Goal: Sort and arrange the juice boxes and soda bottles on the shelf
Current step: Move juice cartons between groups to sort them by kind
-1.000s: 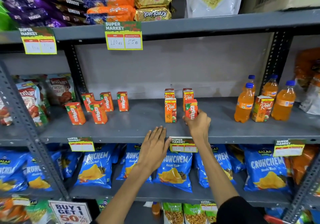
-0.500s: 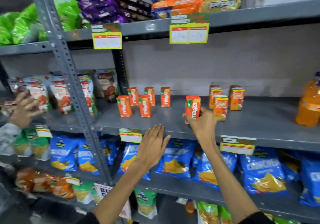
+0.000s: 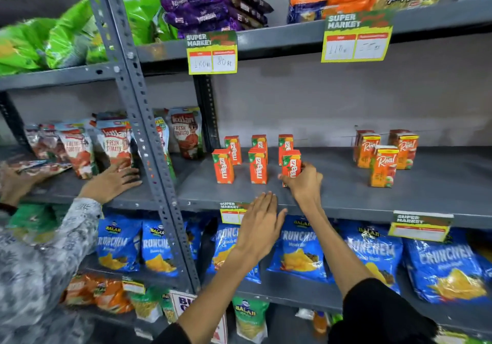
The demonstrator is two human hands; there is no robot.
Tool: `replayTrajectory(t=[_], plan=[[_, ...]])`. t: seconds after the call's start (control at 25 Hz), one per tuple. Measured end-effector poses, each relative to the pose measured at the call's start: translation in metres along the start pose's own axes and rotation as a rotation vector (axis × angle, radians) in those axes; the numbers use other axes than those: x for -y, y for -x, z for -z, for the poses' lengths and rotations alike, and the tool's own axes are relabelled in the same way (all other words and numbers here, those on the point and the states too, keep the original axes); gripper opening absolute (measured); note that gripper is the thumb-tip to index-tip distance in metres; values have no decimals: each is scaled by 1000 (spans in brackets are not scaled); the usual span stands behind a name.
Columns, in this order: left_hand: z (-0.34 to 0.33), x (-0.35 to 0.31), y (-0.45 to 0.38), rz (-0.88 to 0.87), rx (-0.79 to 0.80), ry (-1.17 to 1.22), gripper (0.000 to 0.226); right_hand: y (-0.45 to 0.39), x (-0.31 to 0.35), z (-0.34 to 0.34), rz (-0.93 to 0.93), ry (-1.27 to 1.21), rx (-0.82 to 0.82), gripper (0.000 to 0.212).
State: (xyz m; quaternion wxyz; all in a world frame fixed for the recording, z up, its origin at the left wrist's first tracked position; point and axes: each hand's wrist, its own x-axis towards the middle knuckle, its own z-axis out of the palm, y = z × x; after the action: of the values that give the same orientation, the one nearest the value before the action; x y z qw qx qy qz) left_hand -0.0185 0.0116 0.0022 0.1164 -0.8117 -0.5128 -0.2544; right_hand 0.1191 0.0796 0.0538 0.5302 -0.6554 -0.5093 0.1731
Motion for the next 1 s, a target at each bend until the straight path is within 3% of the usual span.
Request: replayTrajectory(t=[0.36, 0.6, 0.8, 1.0], plan=[[-2, -1, 2, 14, -36, 4, 49, -8, 0, -8, -57, 14, -18, 63], [-5, -5, 2, 18, -42, -7, 52, 14, -12, 13, -3, -37, -28, 85], [-14, -50, -2, -20, -111, 114, 42, 43, -41, 66, 145, -39, -62, 55], [-31, -128, -18, -79, -128, 218, 41, 41, -74, 153, 198, -23, -226, 29]])
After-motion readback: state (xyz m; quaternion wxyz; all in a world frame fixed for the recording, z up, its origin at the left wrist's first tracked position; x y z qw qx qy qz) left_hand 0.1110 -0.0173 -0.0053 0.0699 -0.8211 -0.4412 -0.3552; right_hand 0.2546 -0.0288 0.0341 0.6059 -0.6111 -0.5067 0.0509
